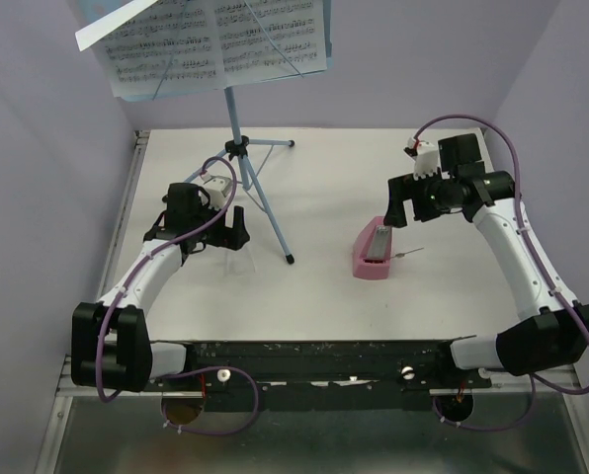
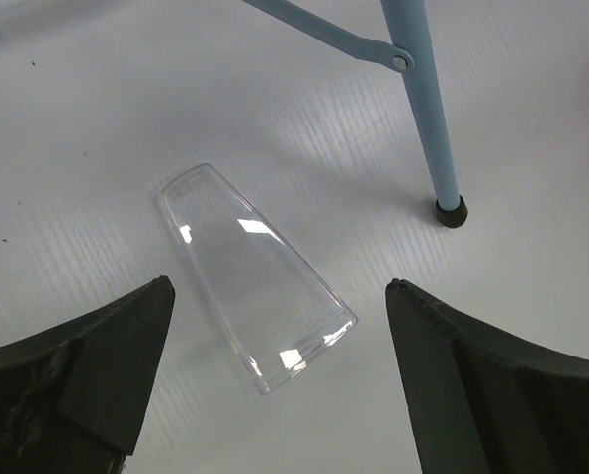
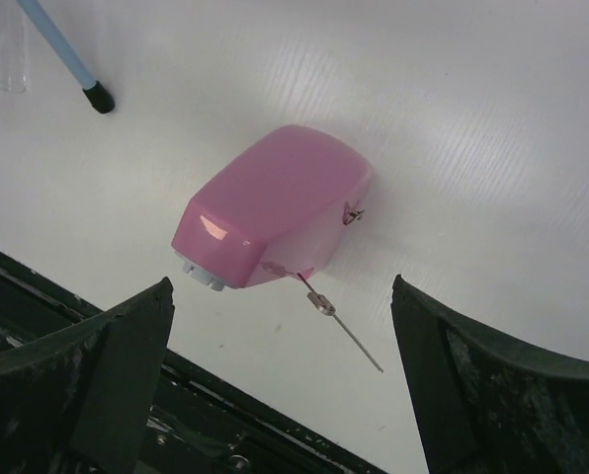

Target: Pack up the instrument practice props

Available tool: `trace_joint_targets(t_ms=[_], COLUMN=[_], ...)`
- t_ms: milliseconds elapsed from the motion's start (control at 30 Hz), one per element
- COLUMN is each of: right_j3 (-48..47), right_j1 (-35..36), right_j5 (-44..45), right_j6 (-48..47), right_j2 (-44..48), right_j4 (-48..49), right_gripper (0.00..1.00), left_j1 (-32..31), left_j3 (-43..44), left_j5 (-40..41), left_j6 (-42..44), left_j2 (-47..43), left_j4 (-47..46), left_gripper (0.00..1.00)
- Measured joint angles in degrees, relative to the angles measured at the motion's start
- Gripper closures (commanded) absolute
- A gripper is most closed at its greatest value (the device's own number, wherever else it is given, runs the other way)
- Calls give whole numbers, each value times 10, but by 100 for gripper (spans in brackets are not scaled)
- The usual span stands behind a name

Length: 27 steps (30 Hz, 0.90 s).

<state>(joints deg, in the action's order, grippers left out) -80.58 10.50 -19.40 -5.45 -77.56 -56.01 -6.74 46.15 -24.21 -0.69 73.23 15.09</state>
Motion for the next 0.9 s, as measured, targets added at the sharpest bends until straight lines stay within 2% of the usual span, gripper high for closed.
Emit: trace_joint_targets(t_ms=[467,900], right_j3=[-14,-16], right_j1=[67,80], right_j5=[52,109], right_j6=[65,112], right_j2=[-59,-91], right_j4=[8,4], right_gripper=[9,30], left_j1=[-2,-5], left_j3=[-4,-8], left_j5=[2,4], left_j6=[-5,-7], left_j2=[-16,-30], left_j4=[-9,-9], left_gripper=[1,1])
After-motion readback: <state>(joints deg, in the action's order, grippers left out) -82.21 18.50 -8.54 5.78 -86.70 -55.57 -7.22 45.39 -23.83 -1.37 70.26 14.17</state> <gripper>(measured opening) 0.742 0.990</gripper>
